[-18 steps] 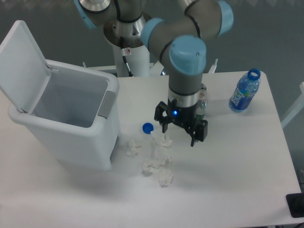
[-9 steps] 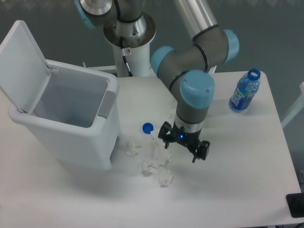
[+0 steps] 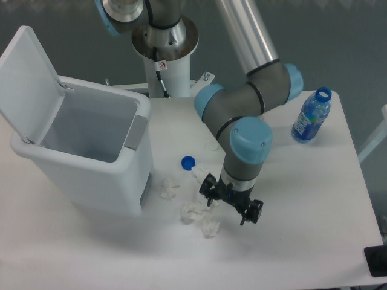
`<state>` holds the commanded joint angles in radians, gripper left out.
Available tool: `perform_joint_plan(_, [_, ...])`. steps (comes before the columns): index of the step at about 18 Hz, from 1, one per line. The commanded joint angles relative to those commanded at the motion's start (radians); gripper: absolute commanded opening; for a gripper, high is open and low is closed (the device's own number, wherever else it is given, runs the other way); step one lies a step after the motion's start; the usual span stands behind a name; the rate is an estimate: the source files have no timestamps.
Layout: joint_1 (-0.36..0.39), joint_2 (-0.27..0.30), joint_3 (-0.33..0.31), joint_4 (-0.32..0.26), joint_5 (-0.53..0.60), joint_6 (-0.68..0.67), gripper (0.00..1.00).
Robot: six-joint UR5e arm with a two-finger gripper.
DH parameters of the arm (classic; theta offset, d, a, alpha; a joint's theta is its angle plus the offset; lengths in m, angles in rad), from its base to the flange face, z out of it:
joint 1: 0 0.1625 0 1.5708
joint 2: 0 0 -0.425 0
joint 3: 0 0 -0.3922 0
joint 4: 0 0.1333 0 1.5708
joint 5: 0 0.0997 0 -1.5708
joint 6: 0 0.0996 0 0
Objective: Pick up the paper ball
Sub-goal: 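Move the open gripper over the crumpled white paper balls, then lower the gripper onto a white paper ball and close it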
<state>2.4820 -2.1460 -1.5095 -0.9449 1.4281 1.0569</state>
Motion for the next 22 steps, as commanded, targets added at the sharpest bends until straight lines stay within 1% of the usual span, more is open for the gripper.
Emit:
perform_joint_plan(6, [-0.008, -0.014, -0.002, 0.002, 0.002, 0.002, 0.99])
perform_joint_plan(9, [-0.015, -0.028, 0.0, 0.024, 0.002, 0.002, 0.99])
perform_joint_plan(12, [-0.026, -0.034, 0.0, 0.025, 0.003, 0.003, 0.98])
perform_joint_plan(16, [-0.031, -0.035, -0.002, 0.025, 0.003, 0.005, 0.97])
perform_joint_plan(18, [-0.031, -0.038, -0.002, 0.025, 0.003, 0.005, 0.93])
perform_joint_plan(22, [-0.032, -0.043, -0.005, 0.026, 0.003, 0.005, 0.92])
